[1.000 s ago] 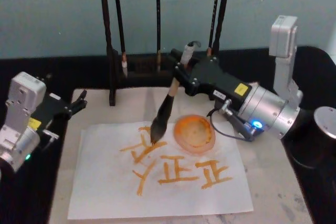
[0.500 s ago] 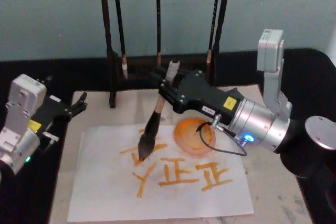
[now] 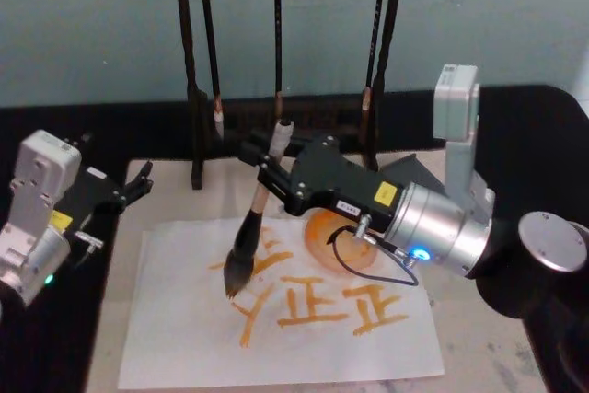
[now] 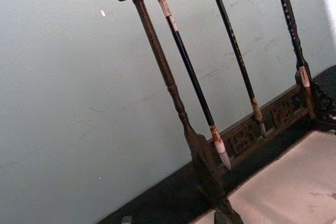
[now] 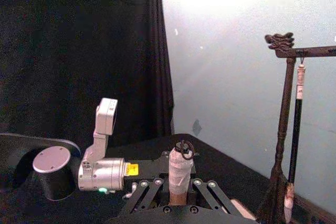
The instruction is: Pick up the brush from the inkstone, write on the paper, then place the brush back to its original position.
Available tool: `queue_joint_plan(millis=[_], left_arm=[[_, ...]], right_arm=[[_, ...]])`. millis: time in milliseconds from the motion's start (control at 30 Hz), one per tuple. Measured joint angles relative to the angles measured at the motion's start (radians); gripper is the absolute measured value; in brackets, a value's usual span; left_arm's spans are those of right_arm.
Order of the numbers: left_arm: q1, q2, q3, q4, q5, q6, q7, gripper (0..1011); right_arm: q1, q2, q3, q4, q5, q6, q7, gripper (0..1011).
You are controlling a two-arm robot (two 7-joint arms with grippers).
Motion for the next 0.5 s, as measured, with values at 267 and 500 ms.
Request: queue_joint_plan(millis=[267, 500], left_arm=[[0.0, 0.0, 0.0, 0.0, 0.0, 0.0, 0.0, 1010], [0.0, 0.0, 0.0, 0.0, 0.0, 0.0, 0.0, 1010]], right_arm=[[0.016, -0.028, -0.008, 0.033, -0.019, -0.013, -0.013, 168], [0.034, -0.055, -0.011, 0.067, -0.031, -0.022, -0.018, 168]])
